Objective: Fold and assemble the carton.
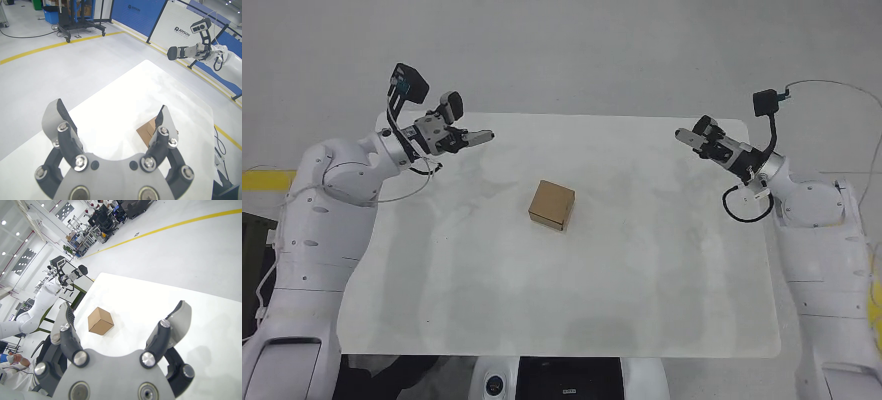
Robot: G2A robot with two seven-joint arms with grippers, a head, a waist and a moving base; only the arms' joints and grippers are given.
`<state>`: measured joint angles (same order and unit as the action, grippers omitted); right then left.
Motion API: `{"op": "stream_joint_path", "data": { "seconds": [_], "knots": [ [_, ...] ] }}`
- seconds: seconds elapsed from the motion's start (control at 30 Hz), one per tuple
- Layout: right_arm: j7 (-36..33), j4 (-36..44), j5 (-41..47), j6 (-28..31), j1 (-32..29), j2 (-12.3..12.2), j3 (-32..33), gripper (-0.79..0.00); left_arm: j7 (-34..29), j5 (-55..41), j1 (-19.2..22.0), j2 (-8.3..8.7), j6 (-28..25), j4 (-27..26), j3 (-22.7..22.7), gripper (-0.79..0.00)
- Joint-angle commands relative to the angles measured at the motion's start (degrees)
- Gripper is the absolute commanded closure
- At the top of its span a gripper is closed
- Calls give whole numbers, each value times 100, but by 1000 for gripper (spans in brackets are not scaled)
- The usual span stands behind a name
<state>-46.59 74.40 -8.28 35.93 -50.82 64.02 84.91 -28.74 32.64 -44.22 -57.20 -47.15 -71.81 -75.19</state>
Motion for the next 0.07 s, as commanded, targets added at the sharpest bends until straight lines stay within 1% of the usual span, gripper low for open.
{"op": "stream_joint_path", "data": {
  "seconds": [0.0,0.03],
  "knots": [
    [0,0,0,0,0,0,0,-785,0,0,0,0,0,0,0,-784],
    [0,0,0,0,0,0,0,-785,0,0,0,0,0,0,0,-784]
  ]
}}
